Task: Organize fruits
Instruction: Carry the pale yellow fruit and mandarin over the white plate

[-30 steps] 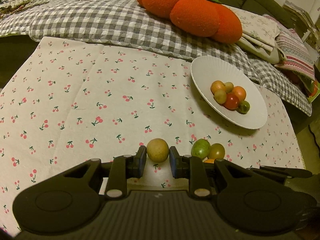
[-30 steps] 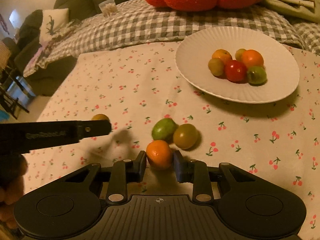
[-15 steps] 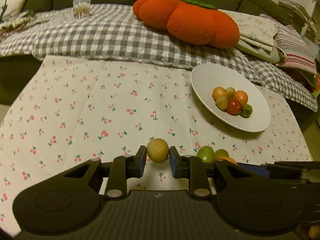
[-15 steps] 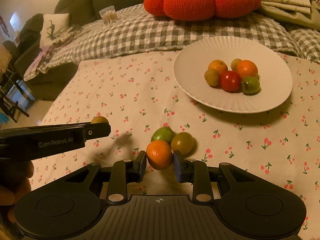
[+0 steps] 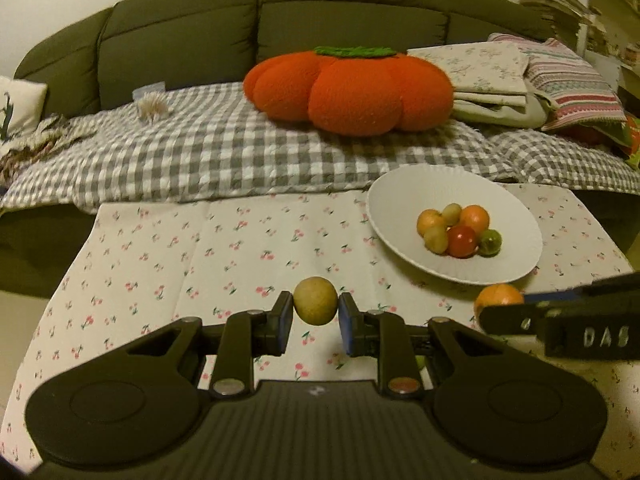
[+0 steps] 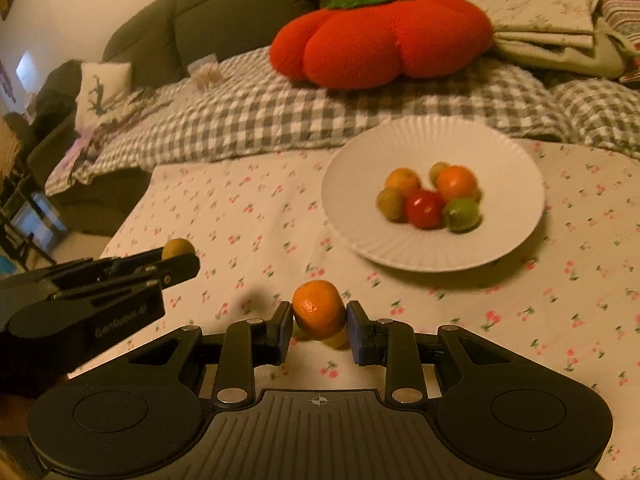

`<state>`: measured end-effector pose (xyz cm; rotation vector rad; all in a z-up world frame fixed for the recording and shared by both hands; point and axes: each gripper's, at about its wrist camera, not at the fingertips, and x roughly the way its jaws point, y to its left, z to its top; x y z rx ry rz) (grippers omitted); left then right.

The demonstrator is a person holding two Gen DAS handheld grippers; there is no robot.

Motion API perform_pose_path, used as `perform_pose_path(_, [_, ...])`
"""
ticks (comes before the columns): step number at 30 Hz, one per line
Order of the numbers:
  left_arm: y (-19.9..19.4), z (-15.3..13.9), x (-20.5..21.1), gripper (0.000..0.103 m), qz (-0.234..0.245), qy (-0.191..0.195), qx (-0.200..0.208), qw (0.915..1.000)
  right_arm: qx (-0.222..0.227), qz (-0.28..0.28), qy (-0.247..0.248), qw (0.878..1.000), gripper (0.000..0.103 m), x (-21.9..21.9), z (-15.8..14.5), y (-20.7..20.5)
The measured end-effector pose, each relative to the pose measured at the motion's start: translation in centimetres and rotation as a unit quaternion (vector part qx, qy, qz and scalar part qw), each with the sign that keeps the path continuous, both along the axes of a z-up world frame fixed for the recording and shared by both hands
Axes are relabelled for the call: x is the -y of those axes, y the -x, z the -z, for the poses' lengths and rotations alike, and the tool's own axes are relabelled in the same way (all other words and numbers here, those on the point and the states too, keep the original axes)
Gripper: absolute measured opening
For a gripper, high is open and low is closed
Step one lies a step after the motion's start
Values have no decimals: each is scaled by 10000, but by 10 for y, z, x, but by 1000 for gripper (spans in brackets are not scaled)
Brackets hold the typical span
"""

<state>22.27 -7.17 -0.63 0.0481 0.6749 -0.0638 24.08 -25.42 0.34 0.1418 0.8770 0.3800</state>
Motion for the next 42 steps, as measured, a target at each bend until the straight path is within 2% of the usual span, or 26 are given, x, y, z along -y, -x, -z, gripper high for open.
perform_pose_path(13, [-11,-4,35,23,418,-278,394,9980,181,583,-137,9980,28,41,-15,-12])
perform_pose_path(21, [-26,-1,42,23,653,-234,394,9968,210,805,-162,9964,28,57,-18,-20])
perform_pose_path(25, [-36,0,45,23,829,-469,540,9940,224,988,-184,9947,28,67,-19,-26])
perform_pose_path(34, [-64,13,64,23,1385,-233,500,9888,131,1507,-314,9880,28,97,-9,-51])
perform_pose_path(39, [-71,27,71,23,1552,-64,288,9874,149,1542,-191,9877,28,101,3,-63])
perform_pose_path(42, [-70,32,79,23,1707,-90,288,9849,128,1490,-172,9886,28,100,11,-68])
